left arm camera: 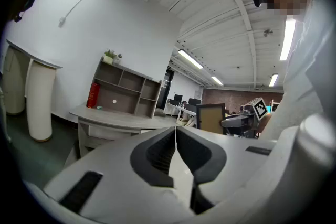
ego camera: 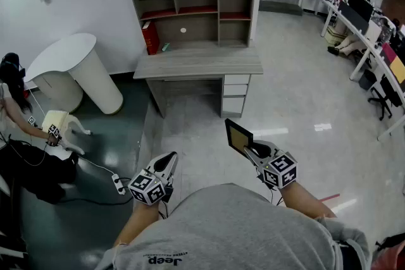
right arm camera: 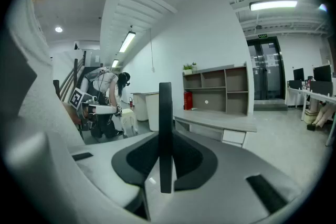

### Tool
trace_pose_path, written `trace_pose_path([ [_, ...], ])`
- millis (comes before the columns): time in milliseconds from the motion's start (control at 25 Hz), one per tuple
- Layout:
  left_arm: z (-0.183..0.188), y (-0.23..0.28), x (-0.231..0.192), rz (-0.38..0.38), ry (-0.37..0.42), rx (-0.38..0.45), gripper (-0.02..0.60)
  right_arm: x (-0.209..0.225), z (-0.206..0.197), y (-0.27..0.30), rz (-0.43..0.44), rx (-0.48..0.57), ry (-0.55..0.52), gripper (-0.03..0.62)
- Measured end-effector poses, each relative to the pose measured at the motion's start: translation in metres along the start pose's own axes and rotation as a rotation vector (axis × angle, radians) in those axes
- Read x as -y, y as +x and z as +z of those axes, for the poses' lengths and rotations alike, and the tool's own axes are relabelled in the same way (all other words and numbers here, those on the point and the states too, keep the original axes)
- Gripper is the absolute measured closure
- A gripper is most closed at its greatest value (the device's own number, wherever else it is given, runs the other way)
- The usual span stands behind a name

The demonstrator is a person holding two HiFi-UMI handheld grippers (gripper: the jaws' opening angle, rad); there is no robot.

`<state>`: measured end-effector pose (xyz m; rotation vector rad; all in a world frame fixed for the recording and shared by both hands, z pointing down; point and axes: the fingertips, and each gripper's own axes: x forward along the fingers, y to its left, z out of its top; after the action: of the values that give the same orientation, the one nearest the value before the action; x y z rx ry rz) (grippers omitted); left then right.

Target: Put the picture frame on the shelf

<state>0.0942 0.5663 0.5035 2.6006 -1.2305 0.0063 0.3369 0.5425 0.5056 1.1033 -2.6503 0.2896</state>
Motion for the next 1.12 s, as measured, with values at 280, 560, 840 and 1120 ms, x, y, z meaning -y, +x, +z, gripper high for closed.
trace_pose_path([
  [280,-0.003,0.008,-0.001,0.000,0.006,-0.002,0.568,0.005,-0.006,0.002,0.008,-0.002,-0.004,0.511],
  [560,0.000,0.025,0.014,0.013,0.007,-0.001,0.568,0.024,-0.005,-0.012,0.019,-0.011,-0.009,0.511],
  [840,-0.004,0.057,0.043,0.016,0.009,-0.002,0.568,0.052,-0.008,-0.035,0.042,-0.010,-0.028,0.510],
  [1120,-0.006,0.086,0.073,0.051,0.000,0.002,0.568,0.079,-0.008,-0.053,0.100,-0.001,-0.059,0.510],
])
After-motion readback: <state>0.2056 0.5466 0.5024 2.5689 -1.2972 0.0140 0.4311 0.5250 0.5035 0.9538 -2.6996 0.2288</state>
